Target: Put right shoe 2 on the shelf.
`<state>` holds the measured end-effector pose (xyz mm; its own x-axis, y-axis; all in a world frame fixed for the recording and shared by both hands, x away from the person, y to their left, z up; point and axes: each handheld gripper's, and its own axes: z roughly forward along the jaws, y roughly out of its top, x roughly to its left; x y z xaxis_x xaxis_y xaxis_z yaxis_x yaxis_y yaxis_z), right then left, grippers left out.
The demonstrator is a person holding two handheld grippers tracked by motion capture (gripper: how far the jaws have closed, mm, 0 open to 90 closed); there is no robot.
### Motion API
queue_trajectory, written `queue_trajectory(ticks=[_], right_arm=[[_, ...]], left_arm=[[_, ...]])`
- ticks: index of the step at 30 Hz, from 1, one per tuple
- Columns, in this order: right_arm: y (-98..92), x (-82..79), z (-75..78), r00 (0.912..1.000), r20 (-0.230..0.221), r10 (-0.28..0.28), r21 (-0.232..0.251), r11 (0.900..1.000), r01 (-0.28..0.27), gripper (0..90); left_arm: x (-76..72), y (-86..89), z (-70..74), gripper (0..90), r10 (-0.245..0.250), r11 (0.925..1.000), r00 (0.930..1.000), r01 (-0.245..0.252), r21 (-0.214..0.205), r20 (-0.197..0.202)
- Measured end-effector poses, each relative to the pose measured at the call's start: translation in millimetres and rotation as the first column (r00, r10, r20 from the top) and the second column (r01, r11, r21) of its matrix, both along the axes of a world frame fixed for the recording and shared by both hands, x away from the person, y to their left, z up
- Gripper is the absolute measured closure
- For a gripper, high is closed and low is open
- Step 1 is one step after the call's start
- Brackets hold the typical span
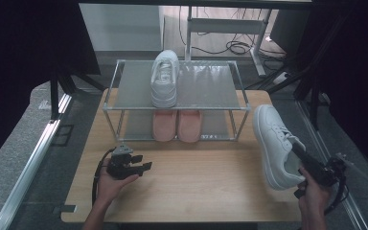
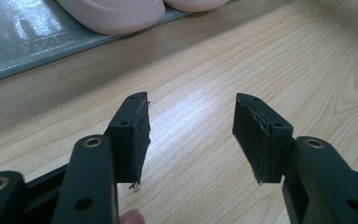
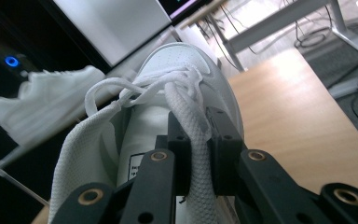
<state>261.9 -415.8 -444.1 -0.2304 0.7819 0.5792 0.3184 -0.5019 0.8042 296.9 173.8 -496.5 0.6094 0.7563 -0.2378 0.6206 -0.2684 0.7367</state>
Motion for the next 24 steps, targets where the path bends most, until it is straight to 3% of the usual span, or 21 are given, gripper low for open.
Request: queue_trajectory(ticks=[8,16,24], right_arm=[[10.5,-3.5,24.6,0.9984,0.056,0.000,0.076,0.9971,-0.004,80.9],[21.5,-1.0,51.6,0.9914,0.130,-0.014,0.107,0.9943,0.000,80.8],[43.1,16.1,75.8,0.9894,0.145,0.011,0.115,0.9929,-0.028,80.3]], left_arm=[[0.0,-1.1,0.0,46.6,-0.005,1.0000,1.0000,0.005,0.001,0.001],[0.4,-1.8,-0.5,46.6,-0.008,1.0000,1.0000,0.008,-0.001,-0.001],[0.0,-2.2,0.1,46.6,-0.012,0.9999,0.9999,0.012,-0.004,0.003]])
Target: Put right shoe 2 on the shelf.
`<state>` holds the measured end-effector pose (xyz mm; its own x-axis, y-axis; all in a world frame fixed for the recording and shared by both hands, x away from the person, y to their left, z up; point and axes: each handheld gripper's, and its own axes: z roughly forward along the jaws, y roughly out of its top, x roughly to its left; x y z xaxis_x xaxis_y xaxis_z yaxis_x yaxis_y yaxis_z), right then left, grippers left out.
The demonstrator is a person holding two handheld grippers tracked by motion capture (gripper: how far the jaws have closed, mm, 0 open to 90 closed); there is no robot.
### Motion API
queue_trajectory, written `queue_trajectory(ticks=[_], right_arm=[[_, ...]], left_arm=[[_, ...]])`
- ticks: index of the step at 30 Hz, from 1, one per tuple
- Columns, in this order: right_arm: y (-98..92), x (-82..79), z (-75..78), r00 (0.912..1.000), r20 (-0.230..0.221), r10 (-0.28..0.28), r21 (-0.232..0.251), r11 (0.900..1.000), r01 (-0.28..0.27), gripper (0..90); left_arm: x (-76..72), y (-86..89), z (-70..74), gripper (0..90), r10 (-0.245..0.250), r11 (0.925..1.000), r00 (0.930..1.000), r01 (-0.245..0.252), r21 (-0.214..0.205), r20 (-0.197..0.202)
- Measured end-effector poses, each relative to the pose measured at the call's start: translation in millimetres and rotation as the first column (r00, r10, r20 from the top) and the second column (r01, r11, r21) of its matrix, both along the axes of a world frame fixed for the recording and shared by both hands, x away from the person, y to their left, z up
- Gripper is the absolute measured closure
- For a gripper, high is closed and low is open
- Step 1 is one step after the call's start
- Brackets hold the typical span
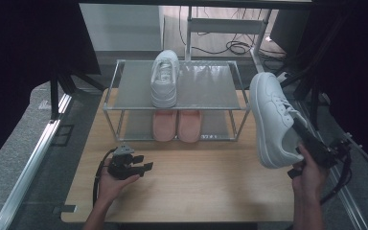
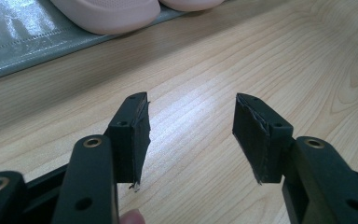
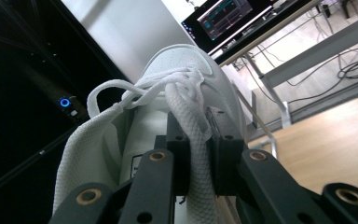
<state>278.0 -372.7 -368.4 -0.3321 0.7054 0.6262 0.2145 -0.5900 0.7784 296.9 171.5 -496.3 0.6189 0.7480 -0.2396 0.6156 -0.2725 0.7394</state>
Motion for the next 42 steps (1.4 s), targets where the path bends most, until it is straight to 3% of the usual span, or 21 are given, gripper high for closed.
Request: queue_trajectory(ticks=[12,19,29,42], right_arm=[[44.5,52.5,26.4,0.9991,-0.013,0.039,0.027,0.9989,-0.039,79.8],[73.2,83.4,33.6,0.9980,-0.030,0.057,0.023,0.9982,-0.056,79.7],[110.7,115.6,42.3,0.9944,-0.064,0.085,0.016,0.9964,-0.084,79.6],[144.7,157.2,46.7,0.9891,-0.142,0.038,0.000,0.9993,-0.038,79.6]], left_arm=[[-0.4,1.8,1.3,46.6,0.002,0.9998,1.0000,-0.002,-0.017,0.000],[-1.5,9.8,3.8,46.6,0.015,0.9994,0.9998,-0.015,-0.032,0.012],[-1.3,10.2,3.7,46.6,0.013,0.9994,0.9998,-0.013,-0.034,0.012],[-0.8,14.5,4.0,46.6,0.018,0.9991,0.9997,-0.018,-0.038,0.014]])
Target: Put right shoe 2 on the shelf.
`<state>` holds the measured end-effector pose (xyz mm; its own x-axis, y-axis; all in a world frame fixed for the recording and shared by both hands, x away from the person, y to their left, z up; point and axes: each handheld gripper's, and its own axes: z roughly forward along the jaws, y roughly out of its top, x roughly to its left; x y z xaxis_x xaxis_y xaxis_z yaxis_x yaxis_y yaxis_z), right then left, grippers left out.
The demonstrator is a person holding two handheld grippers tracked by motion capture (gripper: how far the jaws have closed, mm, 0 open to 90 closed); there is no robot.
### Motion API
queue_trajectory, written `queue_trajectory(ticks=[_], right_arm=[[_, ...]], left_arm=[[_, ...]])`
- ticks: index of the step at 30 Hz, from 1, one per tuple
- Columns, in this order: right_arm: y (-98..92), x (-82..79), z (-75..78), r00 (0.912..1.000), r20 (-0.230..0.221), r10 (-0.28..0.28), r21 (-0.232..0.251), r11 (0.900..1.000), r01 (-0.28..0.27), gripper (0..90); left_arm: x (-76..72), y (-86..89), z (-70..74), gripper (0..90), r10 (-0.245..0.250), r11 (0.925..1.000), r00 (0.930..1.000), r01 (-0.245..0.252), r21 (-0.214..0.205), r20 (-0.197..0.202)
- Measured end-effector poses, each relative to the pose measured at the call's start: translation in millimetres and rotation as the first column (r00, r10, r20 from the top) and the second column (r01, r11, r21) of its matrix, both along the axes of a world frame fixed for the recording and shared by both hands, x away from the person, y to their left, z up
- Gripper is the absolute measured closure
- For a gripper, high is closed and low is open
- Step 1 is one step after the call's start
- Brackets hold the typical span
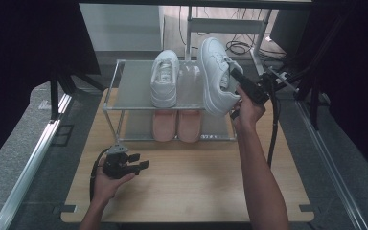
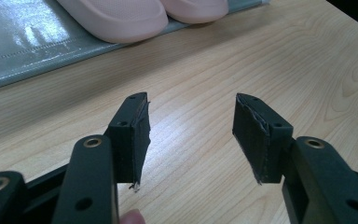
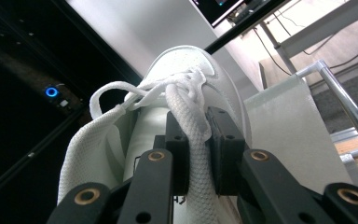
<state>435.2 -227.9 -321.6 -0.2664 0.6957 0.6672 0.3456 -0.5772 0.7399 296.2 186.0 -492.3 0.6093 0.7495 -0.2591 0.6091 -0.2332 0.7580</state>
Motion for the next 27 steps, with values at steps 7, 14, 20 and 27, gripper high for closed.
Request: queue_trajectory(ticks=[7,14,20,27], right_arm=[[17.2,21.9,-1.8,0.9989,-0.043,-0.021,-0.027,0.9994,0.020,79.4],[39.9,45.4,-1.7,0.9956,-0.087,-0.034,-0.060,0.9978,0.029,78.8],[57.1,60.4,-4.4,0.9915,-0.123,-0.044,-0.084,0.9959,0.034,77.6],[74.7,73.9,-8.5,0.9875,-0.157,-0.009,-0.141,0.9899,-0.014,66.1]], left_arm=[[0.6,-0.1,-0.6,46.6,-0.003,1.0000,1.0000,0.003,0.001,-0.003],[1.2,2.5,-1.0,46.6,0.001,1.0000,1.0000,-0.001,-0.002,-0.004],[0.7,4.2,-0.7,46.6,0.004,1.0000,1.0000,-0.004,-0.006,-0.003],[0.0,3.4,-0.3,46.6,0.004,1.0000,1.0000,-0.004,-0.005,0.000]])
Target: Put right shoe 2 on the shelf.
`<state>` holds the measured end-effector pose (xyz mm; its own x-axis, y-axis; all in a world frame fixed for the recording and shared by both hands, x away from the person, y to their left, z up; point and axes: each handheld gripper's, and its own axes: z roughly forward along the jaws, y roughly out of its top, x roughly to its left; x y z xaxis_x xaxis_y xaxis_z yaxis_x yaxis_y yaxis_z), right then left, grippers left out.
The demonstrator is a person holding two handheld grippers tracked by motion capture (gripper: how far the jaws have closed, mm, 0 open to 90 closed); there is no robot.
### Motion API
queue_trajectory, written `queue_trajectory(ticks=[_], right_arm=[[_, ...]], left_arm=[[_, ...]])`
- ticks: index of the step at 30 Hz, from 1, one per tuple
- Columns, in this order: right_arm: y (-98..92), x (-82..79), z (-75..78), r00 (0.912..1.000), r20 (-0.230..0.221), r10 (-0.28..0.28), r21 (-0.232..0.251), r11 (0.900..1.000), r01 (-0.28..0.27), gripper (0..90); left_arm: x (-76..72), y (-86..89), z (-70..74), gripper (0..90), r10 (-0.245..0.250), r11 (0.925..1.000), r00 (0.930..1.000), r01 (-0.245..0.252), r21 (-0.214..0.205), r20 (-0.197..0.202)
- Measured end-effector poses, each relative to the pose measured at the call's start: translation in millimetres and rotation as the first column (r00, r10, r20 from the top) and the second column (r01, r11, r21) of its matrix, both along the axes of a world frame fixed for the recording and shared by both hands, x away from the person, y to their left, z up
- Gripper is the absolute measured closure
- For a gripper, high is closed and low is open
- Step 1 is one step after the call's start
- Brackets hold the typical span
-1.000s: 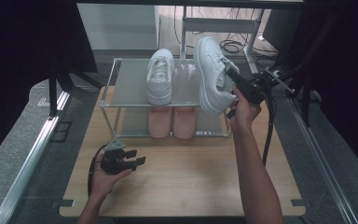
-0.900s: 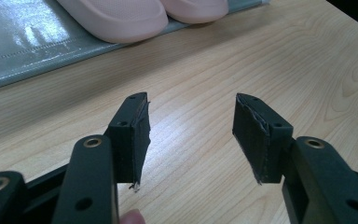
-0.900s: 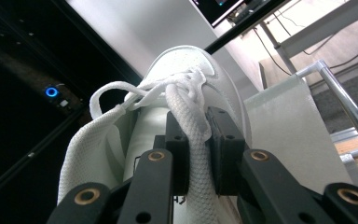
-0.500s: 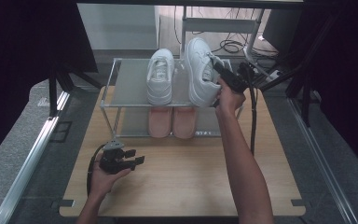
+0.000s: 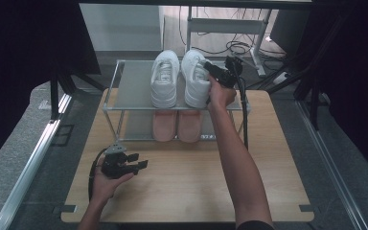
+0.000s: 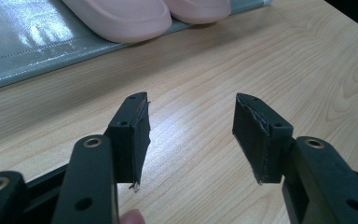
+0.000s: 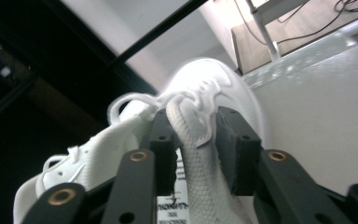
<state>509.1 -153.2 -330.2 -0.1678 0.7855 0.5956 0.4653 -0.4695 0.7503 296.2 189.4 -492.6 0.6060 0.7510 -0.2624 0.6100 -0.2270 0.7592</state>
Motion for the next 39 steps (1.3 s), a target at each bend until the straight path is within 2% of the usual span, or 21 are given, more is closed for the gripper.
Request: queue_trajectory(ticks=[1,2,4,6,10,13,18,21,25,29,34,39], right_arm=[[2.6,1.7,1.8,0.9999,-0.001,0.014,-0.029,0.9995,-0.014,62.9],[4.5,3.5,3.6,0.9993,0.003,0.036,-0.038,0.9986,-0.036,59.2],[5.7,3.6,5.6,0.9991,0.008,0.042,-0.038,0.9984,-0.042,55.5],[5.0,3.6,5.5,0.9985,0.015,0.052,-0.024,0.9984,-0.052,53.5],[-3.1,-0.7,10.8,0.9948,0.066,0.078,0.006,0.9969,-0.078,52.7],[-9.2,-7.7,15.1,0.9929,0.081,0.088,-0.022,0.9960,-0.086,55.5],[-28.0,-25.5,12.8,0.9863,0.118,0.115,0.017,0.9929,-0.118,65.8],[-38.4,-36.2,10.3,0.9839,0.131,0.122,0.002,0.9924,-0.123,72.3],[-48.1,-44.9,-1.4,0.9836,0.115,0.139,-0.019,0.9903,-0.138,82.1],[-46.7,-48.8,-17.9,0.9798,0.076,0.185,-0.068,0.9813,-0.180,89.2],[-39.5,-53.7,-30.7,0.9733,0.057,0.222,-0.086,0.9724,-0.217,89.7],[-36.3,-56.2,-32.2,0.9739,0.055,0.220,-0.102,0.9715,-0.214,89.8]], left_arm=[[0.0,-0.1,0.0,46.6,-0.001,1.0000,1.0000,0.001,-0.001,0.001],[-0.1,-0.5,-0.1,46.6,-0.001,1.0000,1.0000,0.001,0.003,0.000],[0.0,-1.4,-0.6,46.5,-0.005,1.0000,1.0000,0.005,0.003,-0.003],[-0.2,-1.9,-0.6,46.5,-0.005,1.0000,1.0000,0.005,0.005,-0.002],[0.0,-1.6,-0.9,46.6,-0.003,1.0000,1.0000,0.003,0.007,-0.004],[-0.4,-1.9,-0.6,46.5,-0.002,1.0000,1.0000,0.002,0.009,-0.003],[-1.6,-3.4,-0.1,46.5,-0.003,0.9999,1.0000,0.003,0.015,-0.002],[-2.8,-2.8,-1.3,46.5,0.002,0.9998,1.0000,-0.002,0.018,-0.006],[-4.2,-1.7,-1.1,46.5,0.014,0.9998,0.9999,-0.013,0.017,-0.011],[-4.1,-1.5,0.4,46.5,0.018,0.9997,0.9998,-0.018,0.018,-0.008],[-3.9,-0.3,0.5,46.5,0.021,0.9997,0.9997,-0.021,0.016,-0.009],[-5.4,2.6,1.6,46.5,0.023,0.9997,0.9997,-0.023,0.013,-0.002]])
